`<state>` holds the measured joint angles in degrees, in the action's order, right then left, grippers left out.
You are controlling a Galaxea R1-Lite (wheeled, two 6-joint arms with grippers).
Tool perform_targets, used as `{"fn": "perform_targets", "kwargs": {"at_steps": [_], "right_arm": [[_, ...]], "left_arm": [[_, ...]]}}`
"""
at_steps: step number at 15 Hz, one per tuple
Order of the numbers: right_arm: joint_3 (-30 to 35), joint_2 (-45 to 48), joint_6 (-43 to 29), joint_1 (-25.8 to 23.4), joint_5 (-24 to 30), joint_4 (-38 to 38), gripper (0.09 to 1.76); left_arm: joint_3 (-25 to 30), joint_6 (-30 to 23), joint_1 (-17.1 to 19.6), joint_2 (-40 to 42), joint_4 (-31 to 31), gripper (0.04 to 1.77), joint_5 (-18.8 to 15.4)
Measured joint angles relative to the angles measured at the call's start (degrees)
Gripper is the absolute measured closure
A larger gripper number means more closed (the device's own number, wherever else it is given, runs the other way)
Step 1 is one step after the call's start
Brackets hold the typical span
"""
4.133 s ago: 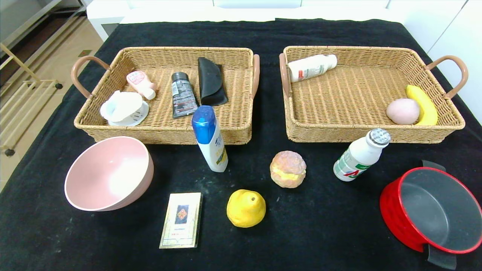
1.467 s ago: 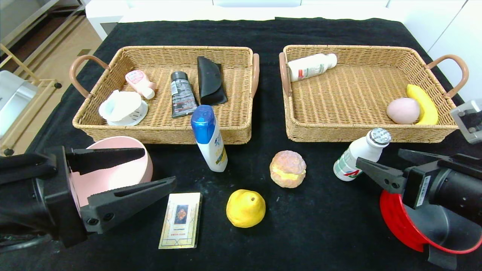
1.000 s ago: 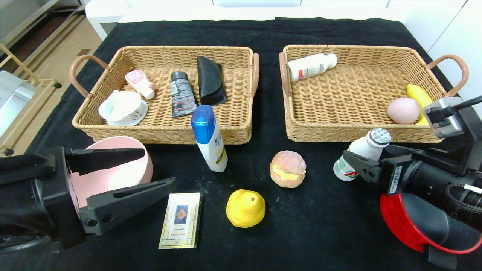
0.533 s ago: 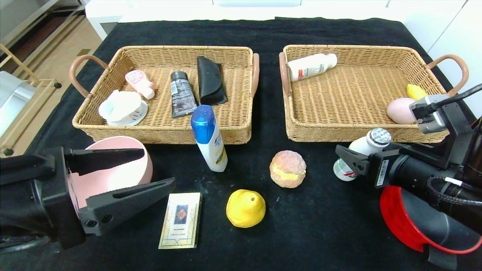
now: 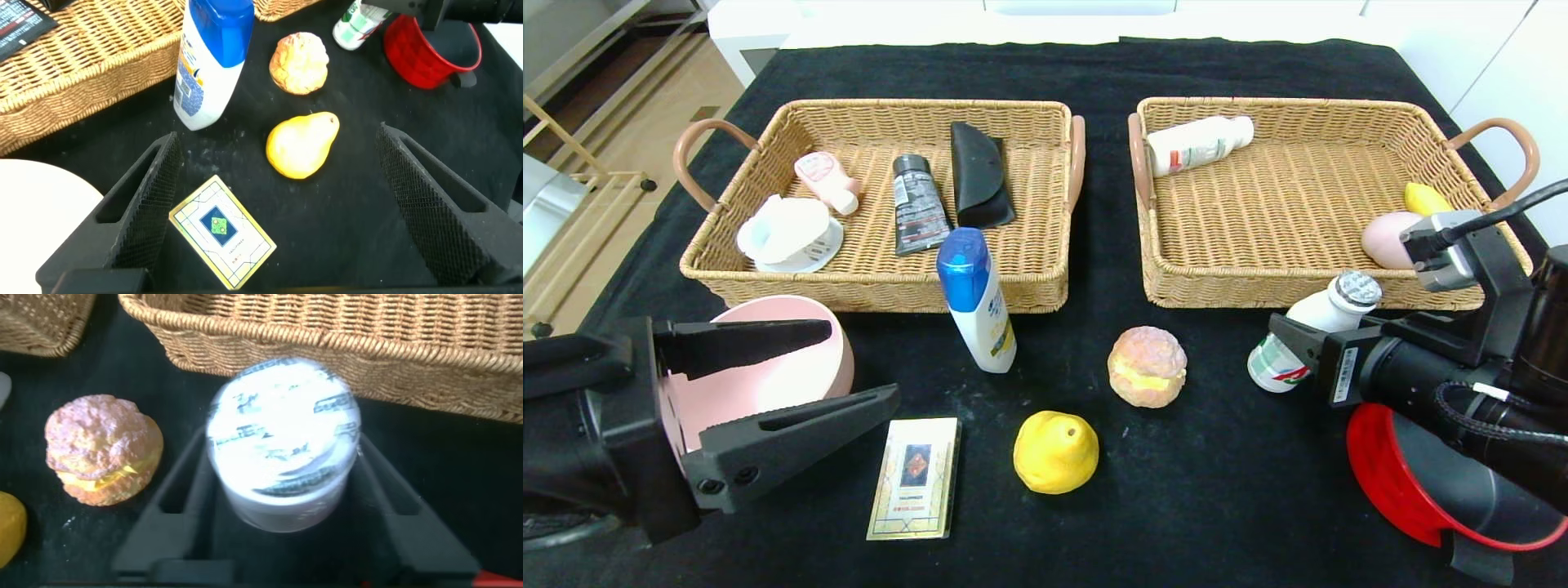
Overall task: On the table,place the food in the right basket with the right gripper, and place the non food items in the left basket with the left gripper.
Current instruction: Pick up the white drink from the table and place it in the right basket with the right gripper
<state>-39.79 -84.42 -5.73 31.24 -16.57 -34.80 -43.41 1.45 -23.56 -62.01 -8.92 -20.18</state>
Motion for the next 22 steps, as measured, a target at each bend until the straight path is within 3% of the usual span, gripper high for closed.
{"fn": "perform_targets", "kwargs": {"at_steps": [3, 15, 22], "right_arm": [[0.0, -0.2, 0.1, 0.0, 0.0, 0.0, 0.94], [0.3, 0.5, 0.1, 0.6, 0.5, 0.6, 0.96], [-2.2, 5.3, 1.2, 0.2, 4.3, 3.5, 0.96]], "left_arm": [[0.0, 0.0, 0.0, 0.3, -0.2, 0.09, 0.0], [0.0, 0.1, 0.0, 0.6, 0.0, 0.09, 0.0], [0.1, 0.1, 0.0, 0.7, 0.0, 0.09, 0.0]]}}
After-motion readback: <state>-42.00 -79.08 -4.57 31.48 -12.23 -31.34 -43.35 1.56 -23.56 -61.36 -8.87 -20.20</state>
